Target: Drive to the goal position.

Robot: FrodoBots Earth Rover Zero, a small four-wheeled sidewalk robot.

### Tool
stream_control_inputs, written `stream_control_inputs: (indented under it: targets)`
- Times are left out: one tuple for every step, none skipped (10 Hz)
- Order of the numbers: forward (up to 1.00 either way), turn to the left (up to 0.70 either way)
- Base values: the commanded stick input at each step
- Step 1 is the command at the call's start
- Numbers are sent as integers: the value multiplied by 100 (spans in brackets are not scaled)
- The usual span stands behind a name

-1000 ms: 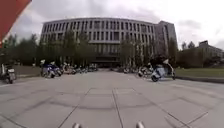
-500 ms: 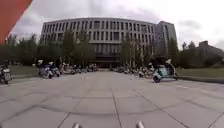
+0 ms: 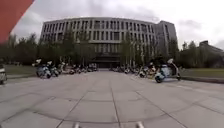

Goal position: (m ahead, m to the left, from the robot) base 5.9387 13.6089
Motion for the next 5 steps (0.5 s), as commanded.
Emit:
stream_control_inputs:
  targets:
    - [45,0]
    - [45,0]
    - [45,0]
    - [45,0]
    - [45,0]
